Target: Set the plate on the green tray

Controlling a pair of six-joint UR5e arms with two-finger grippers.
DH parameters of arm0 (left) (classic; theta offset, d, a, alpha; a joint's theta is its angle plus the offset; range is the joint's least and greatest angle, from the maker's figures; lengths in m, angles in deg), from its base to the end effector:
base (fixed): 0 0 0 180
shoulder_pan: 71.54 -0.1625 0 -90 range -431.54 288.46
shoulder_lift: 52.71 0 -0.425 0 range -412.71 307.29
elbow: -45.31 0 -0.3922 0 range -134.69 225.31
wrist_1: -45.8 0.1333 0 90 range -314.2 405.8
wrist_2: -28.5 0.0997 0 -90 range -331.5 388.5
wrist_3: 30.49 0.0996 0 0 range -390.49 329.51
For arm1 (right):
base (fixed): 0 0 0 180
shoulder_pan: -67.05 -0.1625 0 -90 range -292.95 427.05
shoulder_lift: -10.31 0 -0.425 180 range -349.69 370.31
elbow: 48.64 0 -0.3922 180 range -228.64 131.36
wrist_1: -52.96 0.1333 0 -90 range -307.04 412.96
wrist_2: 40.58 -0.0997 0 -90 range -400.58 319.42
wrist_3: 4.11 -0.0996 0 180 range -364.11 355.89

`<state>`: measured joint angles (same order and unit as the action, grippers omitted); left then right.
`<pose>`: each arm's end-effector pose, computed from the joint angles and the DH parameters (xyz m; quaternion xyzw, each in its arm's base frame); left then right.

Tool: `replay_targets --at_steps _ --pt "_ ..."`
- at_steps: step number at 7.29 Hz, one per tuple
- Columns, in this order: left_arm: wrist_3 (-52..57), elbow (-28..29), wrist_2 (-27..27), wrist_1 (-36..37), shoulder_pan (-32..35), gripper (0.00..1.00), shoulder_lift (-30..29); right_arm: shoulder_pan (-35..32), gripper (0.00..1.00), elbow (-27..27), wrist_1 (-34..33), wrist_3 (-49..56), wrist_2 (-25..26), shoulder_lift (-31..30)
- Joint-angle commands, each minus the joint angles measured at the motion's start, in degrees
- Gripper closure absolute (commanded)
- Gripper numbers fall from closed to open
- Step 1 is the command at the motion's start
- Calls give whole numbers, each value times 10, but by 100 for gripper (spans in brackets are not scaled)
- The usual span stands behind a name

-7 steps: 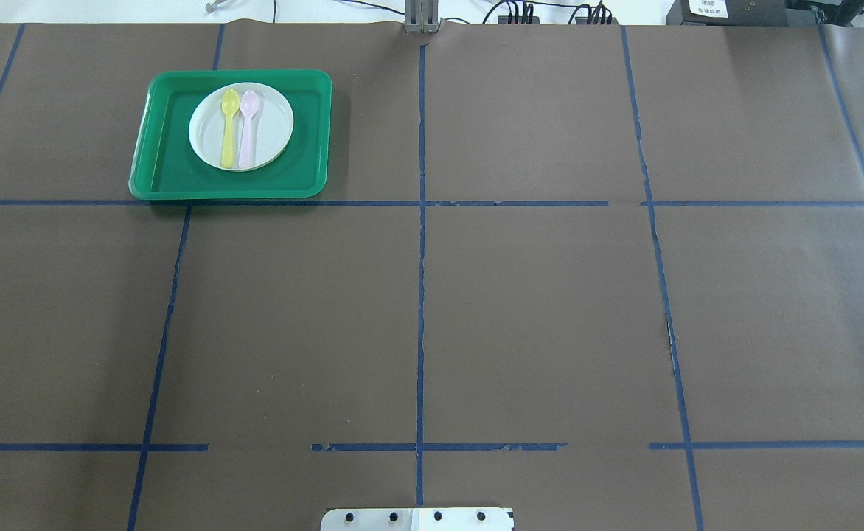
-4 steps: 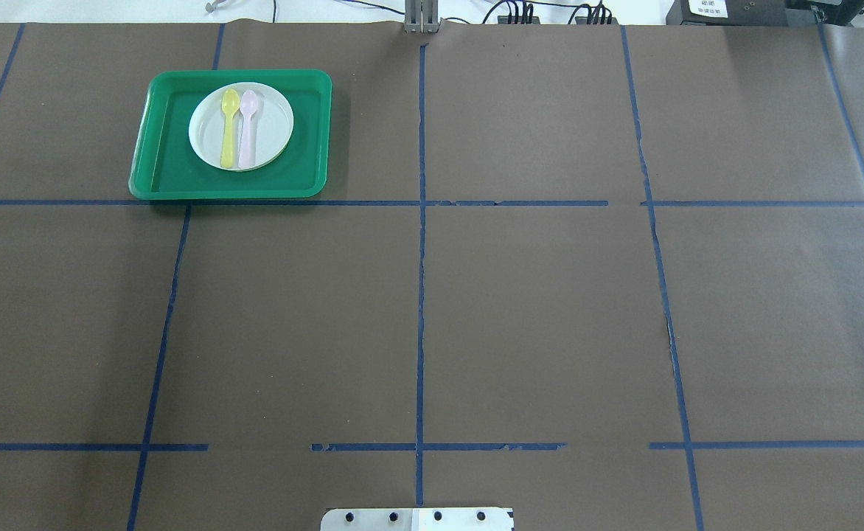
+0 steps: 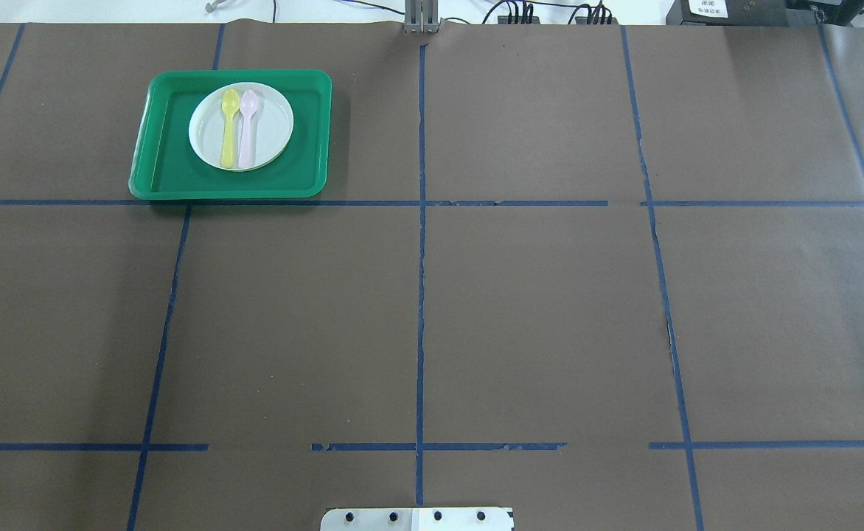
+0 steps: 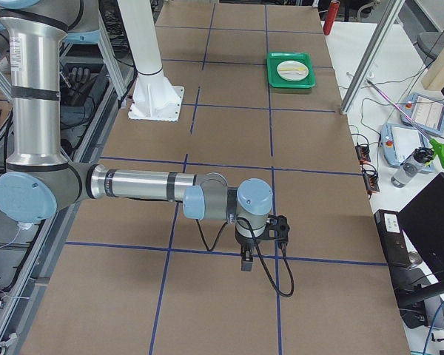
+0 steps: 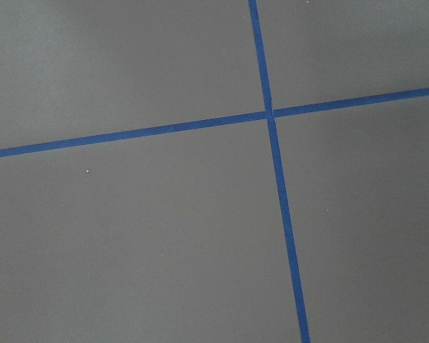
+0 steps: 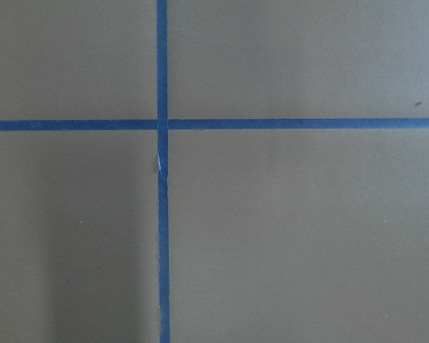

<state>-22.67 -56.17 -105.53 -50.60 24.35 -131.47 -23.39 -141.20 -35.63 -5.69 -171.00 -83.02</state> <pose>-0.1065 -0.4079 0.6373 0.0980 0.3651 0.0373 0.9250 0.0723 -0.4675 0.6668 0.0018 -0.3455 0.0146 0.9383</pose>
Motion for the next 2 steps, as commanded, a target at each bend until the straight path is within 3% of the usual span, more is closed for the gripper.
replay_targets --at_steps 1,2 --pt "0 -1 0 0 0 0 -1 0 0 0 0 0 1 0" --pt "0 0 0 0 0 0 -1 0 0 0 0 0 1 0"
